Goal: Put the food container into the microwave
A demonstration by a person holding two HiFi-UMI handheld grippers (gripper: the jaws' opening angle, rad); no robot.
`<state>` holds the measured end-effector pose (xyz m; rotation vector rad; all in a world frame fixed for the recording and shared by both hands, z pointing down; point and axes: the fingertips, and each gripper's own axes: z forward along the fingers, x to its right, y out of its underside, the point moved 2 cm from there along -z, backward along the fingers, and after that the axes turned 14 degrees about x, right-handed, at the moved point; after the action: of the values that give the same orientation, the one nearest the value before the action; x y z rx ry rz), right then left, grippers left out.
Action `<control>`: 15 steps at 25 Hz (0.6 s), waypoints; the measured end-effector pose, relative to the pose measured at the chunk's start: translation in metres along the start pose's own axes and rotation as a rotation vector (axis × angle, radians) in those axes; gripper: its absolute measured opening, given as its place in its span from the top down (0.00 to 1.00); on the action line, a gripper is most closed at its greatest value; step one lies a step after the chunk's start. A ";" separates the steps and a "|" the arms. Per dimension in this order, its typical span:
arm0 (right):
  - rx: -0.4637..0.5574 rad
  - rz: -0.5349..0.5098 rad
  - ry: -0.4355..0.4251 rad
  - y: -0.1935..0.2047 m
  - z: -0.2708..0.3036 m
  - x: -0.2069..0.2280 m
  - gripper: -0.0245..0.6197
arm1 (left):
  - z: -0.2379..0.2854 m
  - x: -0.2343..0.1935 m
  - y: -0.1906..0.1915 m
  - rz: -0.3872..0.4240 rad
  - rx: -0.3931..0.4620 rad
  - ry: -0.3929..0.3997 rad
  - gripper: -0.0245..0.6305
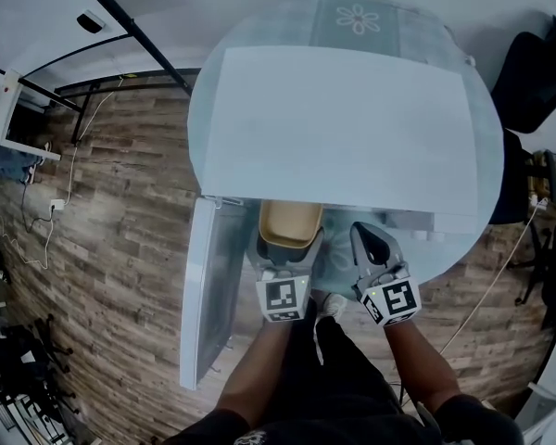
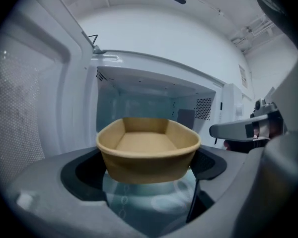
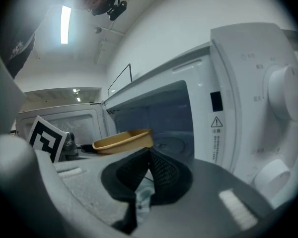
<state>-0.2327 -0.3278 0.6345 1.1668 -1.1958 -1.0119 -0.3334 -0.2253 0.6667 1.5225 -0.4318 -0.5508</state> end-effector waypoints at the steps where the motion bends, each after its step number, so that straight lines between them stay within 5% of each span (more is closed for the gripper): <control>1: 0.001 -0.001 0.005 0.001 0.002 0.002 0.96 | 0.005 -0.001 -0.001 -0.001 0.002 -0.004 0.16; 15: -0.013 0.016 0.030 0.026 0.023 0.008 0.96 | 0.057 -0.012 0.009 0.030 0.002 -0.026 0.16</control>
<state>-0.2556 -0.3350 0.6611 1.1567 -1.1716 -0.9856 -0.3762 -0.2648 0.6776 1.5097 -0.4738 -0.5474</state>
